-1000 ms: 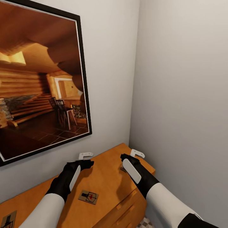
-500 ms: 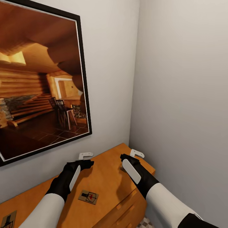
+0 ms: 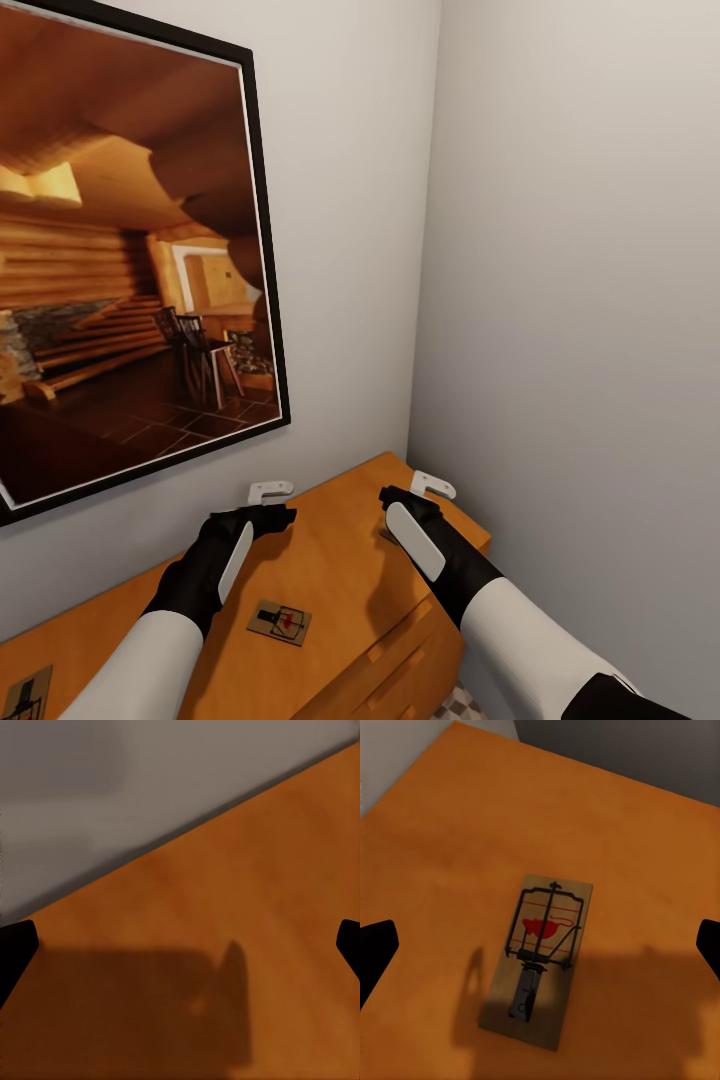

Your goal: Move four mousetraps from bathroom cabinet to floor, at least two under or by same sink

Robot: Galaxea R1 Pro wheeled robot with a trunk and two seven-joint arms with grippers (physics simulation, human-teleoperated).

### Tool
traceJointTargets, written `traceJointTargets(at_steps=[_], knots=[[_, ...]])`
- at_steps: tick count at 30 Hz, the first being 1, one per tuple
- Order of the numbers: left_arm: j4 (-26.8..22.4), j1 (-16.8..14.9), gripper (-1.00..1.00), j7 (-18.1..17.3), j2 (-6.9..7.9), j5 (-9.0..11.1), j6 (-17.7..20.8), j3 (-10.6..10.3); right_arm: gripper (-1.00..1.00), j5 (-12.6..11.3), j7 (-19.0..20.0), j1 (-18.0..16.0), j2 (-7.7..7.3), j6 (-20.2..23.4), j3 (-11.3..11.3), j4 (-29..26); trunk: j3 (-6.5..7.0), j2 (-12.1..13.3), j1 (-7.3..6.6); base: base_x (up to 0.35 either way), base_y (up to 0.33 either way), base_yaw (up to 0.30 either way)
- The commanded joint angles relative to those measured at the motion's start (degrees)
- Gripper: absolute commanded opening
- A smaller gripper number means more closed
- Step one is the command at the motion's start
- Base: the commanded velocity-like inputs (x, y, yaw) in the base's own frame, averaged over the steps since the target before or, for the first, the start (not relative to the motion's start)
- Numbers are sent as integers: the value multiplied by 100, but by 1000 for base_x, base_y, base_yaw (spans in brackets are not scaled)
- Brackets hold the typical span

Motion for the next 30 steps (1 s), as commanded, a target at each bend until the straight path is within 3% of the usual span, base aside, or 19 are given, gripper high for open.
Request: traceJointTargets(at_steps=[1,20,30], knots=[[-8,-4,100,-2,-7,3,32,20,100,-19,-37,-7,-4,32,17,-8,-12,-11,3,0,0,0],[-8,-4,100,17,-12,9,26,10,100,-26,-29,-7,-4,32,9,-8,-317,-693,376,0,0,0],[-8,-4,100,19,-14,11,23,8,100,-41,-28,-7,-4,32,9,3,-317,-693,376,0,0,0]])
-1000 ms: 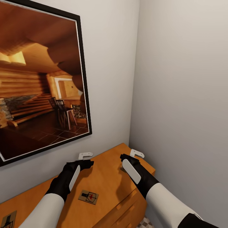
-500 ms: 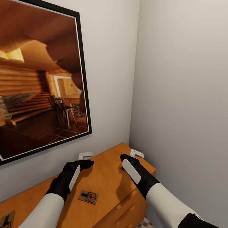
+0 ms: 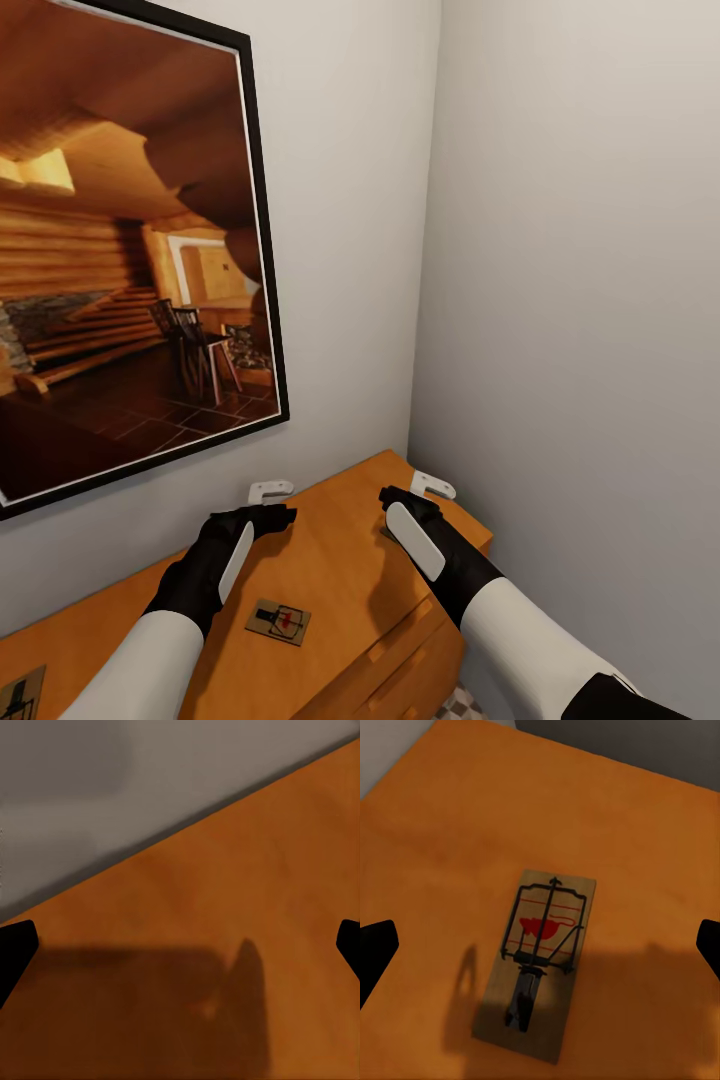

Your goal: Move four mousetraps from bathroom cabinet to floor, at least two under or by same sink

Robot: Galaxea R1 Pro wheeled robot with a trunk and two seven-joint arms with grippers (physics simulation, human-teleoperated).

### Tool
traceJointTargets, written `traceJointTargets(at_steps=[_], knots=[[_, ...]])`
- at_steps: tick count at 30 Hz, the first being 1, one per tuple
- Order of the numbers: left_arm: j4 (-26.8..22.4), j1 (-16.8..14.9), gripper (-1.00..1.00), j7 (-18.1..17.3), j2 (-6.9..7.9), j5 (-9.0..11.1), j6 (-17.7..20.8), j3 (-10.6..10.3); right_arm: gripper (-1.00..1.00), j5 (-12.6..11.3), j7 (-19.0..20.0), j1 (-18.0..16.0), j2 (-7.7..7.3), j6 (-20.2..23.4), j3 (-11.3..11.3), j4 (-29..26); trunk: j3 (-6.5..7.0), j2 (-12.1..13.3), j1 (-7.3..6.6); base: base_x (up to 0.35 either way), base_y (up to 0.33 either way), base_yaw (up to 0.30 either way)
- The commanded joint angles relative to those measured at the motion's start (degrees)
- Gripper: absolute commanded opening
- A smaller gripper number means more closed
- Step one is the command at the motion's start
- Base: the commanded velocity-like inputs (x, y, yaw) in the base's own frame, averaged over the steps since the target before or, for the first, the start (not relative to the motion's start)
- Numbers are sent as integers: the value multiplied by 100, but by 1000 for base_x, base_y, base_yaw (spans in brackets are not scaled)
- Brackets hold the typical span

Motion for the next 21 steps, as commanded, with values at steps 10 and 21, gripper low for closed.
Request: traceJointTargets(at_steps=[10,21], knots=[[-8,-4,100,-1,-9,5,31,16,100,-47,-43,-7,8,24,17,39,-11,-9,2,0,0,0],[-8,-4,100,-1,-9,4,31,18,100,-58,-46,-7,22,27,17,62,-11,-9,2,0,0,0]])
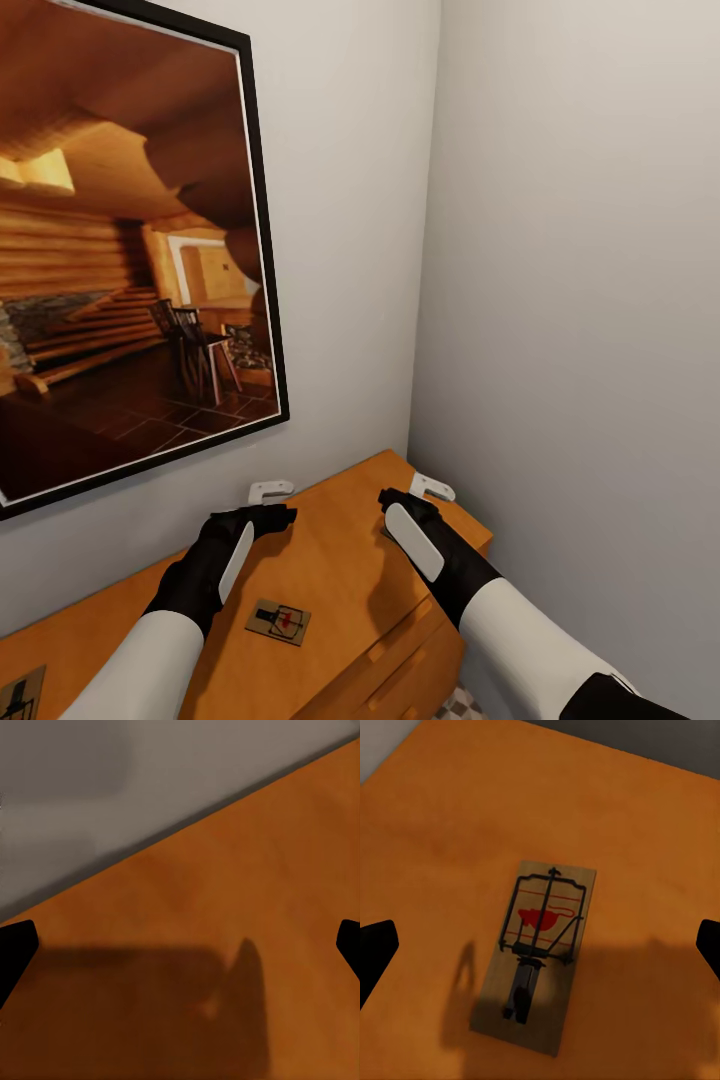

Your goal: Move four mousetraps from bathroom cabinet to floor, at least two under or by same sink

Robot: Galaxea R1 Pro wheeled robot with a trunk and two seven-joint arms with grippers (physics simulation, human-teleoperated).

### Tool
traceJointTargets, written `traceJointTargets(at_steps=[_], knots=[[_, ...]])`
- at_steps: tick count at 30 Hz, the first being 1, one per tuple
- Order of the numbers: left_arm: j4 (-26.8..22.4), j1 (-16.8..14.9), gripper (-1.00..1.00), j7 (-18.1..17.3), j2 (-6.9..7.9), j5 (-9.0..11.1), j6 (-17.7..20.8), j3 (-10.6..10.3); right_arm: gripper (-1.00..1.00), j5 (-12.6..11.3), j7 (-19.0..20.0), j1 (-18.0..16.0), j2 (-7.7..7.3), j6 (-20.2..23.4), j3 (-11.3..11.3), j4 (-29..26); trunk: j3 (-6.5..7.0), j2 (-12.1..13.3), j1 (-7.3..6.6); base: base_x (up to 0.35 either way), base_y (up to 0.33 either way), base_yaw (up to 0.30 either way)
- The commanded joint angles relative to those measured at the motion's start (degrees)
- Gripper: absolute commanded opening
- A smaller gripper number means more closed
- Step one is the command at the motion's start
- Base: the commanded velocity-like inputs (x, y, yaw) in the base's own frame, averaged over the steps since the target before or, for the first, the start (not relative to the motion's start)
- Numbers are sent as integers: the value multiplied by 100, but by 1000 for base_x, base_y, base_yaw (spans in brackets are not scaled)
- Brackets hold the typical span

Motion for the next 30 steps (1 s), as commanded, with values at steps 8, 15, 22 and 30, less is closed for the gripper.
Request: traceJointTargets(at_steps=[8,15,22,30], knots=[[-8,-4,100,2,-7,4,32,14,100,-20,-38,-7,-3,30,17,0,-11,-9,2,0,0,0],[-8,-4,100,4,-7,3,32,11,100,-19,-31,-7,7,29,17,39,-11,-9,2,0,0,0],[-8,-4,100,7,-7,-3,32,10,100,-14,-35,-7,12,29,17,103,-11,-9,2,0,0,0],[-8,-4,100,8,-7,3,29,10,100,-12,-31,-7,12,25,17,165,-11,-9,2,0,0,0]])
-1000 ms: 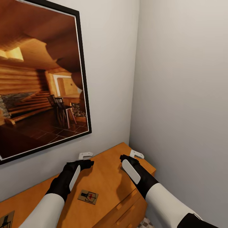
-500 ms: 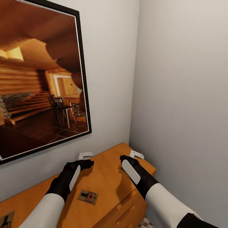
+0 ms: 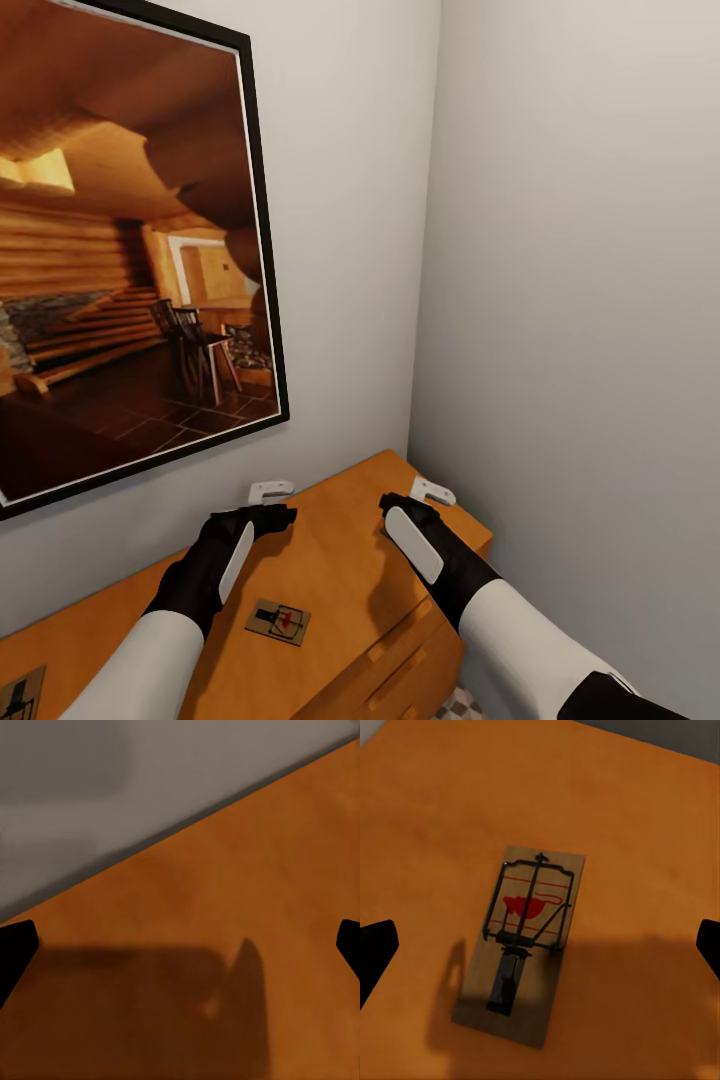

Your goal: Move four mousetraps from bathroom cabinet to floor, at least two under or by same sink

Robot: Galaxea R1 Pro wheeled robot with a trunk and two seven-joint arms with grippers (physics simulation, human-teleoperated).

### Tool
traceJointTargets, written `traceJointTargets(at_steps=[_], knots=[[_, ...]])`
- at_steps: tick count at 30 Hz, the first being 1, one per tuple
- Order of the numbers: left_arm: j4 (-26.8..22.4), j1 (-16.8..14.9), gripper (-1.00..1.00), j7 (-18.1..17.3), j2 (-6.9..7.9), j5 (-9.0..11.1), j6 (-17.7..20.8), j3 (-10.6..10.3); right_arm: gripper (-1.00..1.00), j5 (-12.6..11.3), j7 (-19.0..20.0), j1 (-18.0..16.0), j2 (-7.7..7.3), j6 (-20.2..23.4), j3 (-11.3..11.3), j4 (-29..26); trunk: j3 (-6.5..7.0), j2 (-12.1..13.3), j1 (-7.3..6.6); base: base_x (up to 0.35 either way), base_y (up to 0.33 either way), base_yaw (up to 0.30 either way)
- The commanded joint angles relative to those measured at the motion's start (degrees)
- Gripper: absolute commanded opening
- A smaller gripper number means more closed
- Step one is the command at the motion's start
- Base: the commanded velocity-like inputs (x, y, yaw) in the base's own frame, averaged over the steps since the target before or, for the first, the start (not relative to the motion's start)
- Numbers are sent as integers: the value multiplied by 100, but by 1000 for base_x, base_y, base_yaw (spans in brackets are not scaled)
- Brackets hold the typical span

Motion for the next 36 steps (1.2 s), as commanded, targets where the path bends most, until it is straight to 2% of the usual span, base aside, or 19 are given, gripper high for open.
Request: traceJointTargets(at_steps=[1,14,21,32,36], knots=[[-9,-4,100,0,-6,4,32,18,100,-8,-34,-7,0,36,8,-3,-11,-9,2,0,0,0],[-9,-4,100,0,-6,1,28,18,100,1,-35,-7,0,40,8,31,-11,-9,2,0,0,0],[-9,-4,100,0,-6,-3,26,18,100,1,-33,-7,0,37,8,54,-136,-290,156,0,0,0],[-9,-4,100,0,-16,4,26,18,100,7,-33,-7,0,35,8,58,-136,-290,156,0,0,0],[-9,-4,100,2,-15,4,23,16,100,6,-31,-7,-1,34,8,58,-208,-450,244,0,0,0]])
